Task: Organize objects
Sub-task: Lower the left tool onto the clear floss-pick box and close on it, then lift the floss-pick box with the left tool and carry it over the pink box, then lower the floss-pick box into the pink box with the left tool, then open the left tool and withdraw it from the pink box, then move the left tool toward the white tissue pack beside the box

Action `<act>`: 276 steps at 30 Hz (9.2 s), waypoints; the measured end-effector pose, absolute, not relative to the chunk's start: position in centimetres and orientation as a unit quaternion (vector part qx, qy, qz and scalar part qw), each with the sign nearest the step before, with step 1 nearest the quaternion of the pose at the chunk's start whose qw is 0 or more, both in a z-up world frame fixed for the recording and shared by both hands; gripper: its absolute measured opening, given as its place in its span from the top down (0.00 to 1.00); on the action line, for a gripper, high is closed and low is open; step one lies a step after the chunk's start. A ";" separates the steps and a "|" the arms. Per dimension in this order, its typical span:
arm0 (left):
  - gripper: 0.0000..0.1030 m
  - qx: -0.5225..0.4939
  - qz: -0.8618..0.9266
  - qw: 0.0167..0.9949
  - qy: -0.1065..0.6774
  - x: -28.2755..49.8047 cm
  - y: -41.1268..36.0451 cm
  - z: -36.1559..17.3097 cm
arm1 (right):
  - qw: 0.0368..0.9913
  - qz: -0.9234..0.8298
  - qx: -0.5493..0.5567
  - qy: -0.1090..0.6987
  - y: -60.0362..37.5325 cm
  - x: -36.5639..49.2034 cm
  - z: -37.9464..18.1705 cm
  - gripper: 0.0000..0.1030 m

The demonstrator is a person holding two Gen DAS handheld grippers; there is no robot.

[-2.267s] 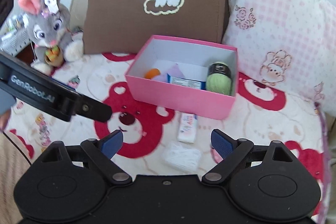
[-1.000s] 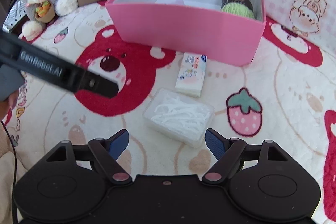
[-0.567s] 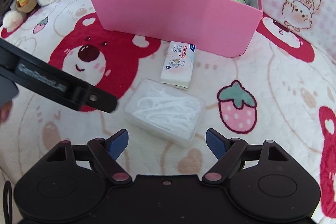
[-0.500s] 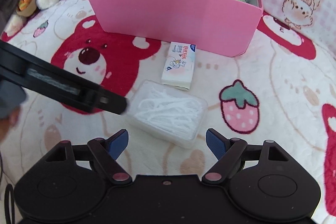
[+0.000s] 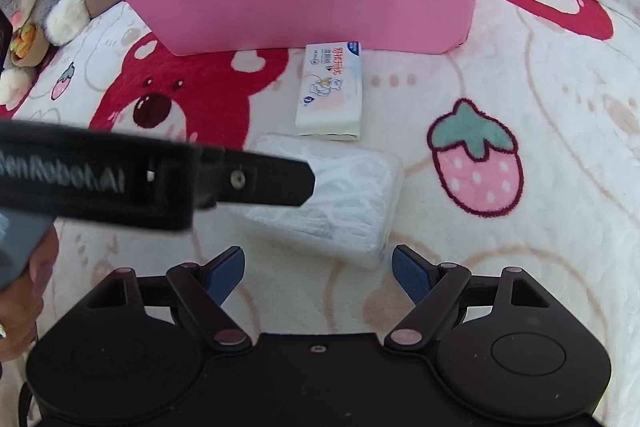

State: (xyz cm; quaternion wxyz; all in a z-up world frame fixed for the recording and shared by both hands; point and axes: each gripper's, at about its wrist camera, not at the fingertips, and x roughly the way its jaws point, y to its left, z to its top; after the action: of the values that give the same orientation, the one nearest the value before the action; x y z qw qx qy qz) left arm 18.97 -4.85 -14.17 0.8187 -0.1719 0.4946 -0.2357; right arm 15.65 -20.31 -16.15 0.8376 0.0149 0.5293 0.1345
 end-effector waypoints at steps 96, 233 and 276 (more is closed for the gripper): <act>0.63 -0.195 -0.240 0.830 0.464 12.7 -0.6 -5.3 | 0.897 0.177 0.014 0.404 -17.6 11.3 -7.4 0.09; 0.75 -0.121 -0.168 0.883 0.422 27.8 0.0 3.2 | 0.902 0.128 -0.026 0.412 -17.5 27.0 -0.6 0.45; 0.38 -0.026 -0.244 0.854 0.458 11.7 -1.2 8.8 | 0.913 0.175 -0.046 0.367 -18.4 8.3 5.0 0.19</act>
State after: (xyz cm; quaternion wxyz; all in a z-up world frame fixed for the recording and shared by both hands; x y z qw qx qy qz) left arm 11.73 -1.21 8.85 0.8542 -0.0262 0.4585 -0.2438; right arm 8.27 -18.39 4.97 0.9127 -0.0463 0.3665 0.1746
